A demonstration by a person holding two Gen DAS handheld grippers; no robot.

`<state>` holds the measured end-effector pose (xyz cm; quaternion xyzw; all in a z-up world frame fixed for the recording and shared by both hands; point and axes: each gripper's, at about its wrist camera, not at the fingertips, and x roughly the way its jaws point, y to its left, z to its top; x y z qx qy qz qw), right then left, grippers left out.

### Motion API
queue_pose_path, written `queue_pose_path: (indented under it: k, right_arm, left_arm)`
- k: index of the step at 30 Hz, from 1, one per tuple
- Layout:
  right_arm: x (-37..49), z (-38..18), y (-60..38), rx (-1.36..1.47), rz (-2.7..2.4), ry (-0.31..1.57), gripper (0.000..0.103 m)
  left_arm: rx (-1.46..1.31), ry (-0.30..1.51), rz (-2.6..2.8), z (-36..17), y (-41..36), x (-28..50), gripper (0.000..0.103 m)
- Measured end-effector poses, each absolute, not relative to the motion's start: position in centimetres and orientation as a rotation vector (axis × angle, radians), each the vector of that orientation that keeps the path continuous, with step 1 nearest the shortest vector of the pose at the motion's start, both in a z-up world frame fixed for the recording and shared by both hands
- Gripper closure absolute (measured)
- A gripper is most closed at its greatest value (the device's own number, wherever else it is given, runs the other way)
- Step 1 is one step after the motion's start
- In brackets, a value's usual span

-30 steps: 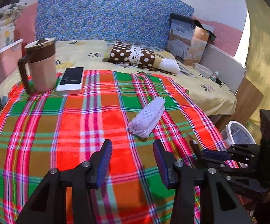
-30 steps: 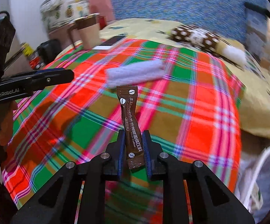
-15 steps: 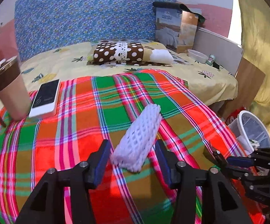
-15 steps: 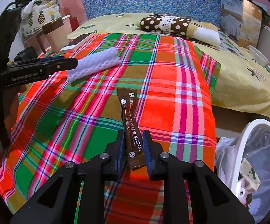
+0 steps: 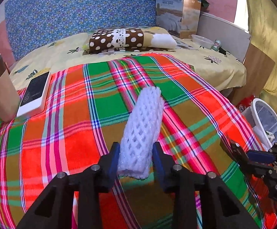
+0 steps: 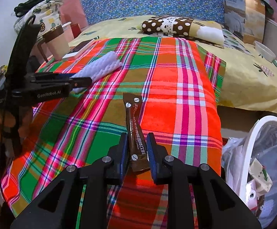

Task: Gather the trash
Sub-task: 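Grasp the white mesh foam sleeve with the left gripper while the right holds the wrapper, then carry the mesh sleeve in the left gripper and wrapper in the right over the bin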

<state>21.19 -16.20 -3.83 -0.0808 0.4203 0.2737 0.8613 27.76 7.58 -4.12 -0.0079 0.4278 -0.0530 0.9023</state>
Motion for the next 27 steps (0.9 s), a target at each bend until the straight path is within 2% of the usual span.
queue_pose_path:
  k: [12,27]
  right_arm:
    - [19.8,-2.5,-16.7,-0.140,0.583,0.835,0.083]
    - [16.3,-0.6,-18.5,-0.117,0.549,0.785,0.083]
  left_arm:
    - [-0.148,0.863,-0.089,-2.5,6.8,21.8,0.079]
    - [-0.217,0.802,-0.098,-0.1,3.6,14.5,0.079]
